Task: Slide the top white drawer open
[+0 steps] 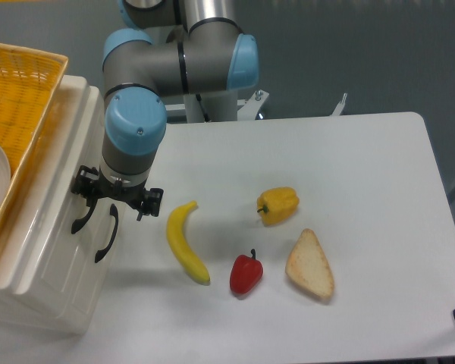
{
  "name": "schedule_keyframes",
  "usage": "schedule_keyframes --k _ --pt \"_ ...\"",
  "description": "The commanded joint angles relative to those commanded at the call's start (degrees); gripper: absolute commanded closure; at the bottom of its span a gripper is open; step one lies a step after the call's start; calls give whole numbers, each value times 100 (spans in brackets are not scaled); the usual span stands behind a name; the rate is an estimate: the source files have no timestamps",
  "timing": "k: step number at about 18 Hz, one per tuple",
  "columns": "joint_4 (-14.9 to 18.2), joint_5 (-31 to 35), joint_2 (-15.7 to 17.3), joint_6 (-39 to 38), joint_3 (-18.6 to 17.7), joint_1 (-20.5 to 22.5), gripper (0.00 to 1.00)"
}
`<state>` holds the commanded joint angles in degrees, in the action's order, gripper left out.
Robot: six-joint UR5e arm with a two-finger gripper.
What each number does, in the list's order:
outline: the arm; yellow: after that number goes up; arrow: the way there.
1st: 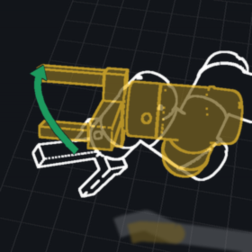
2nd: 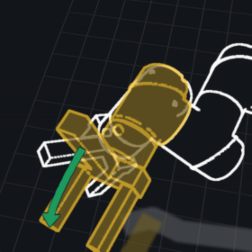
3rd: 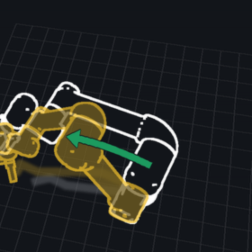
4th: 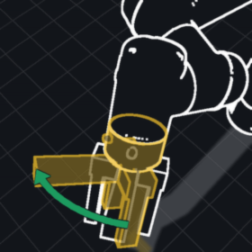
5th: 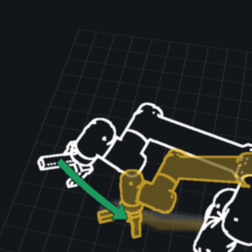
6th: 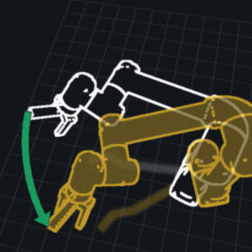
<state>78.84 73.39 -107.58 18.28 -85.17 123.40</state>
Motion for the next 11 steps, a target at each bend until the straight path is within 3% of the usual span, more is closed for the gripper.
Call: schedule_keyframes --k 11 --pt "-9 158 -9 9 35 -70 0"
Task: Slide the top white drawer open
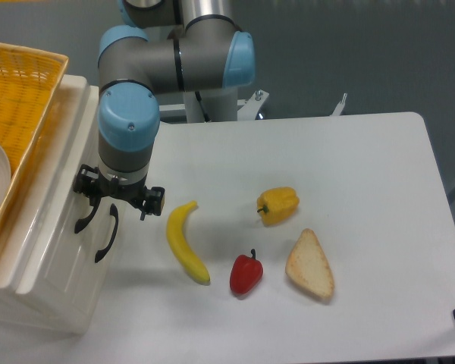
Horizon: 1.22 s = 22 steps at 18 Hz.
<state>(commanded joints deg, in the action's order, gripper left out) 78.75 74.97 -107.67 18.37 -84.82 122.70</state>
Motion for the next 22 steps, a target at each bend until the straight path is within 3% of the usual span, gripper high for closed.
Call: schedule_keyframes --k 22 --pt "0 185 9 246 18 18 0"
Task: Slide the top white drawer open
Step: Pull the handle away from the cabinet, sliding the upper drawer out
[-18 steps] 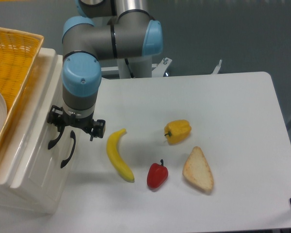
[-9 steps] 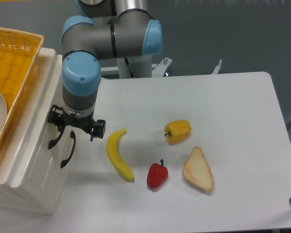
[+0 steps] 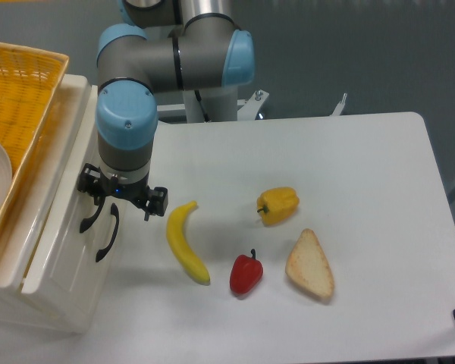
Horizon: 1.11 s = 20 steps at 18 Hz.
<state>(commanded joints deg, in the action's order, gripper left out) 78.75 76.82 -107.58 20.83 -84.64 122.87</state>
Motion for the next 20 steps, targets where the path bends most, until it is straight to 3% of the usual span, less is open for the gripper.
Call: schedule_keyframes --k 20 --pt "-44 123 -26 114 62 237 1"
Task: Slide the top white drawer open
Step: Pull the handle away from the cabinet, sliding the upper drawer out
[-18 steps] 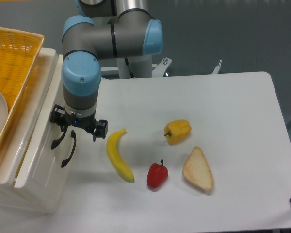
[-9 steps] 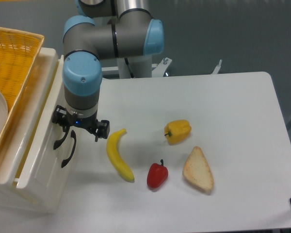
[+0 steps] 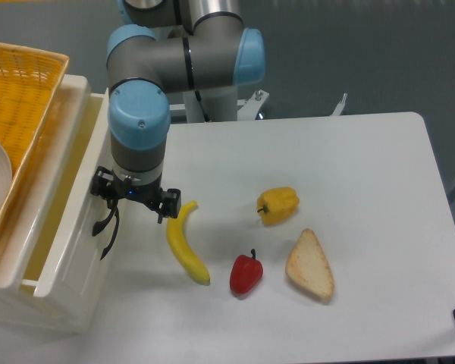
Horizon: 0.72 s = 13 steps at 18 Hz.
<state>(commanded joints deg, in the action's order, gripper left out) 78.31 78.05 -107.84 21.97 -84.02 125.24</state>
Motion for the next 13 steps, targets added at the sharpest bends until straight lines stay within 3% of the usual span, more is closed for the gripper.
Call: schedule_keyframes --k 13 --pt "-9 0 -9 35 0 211 1"
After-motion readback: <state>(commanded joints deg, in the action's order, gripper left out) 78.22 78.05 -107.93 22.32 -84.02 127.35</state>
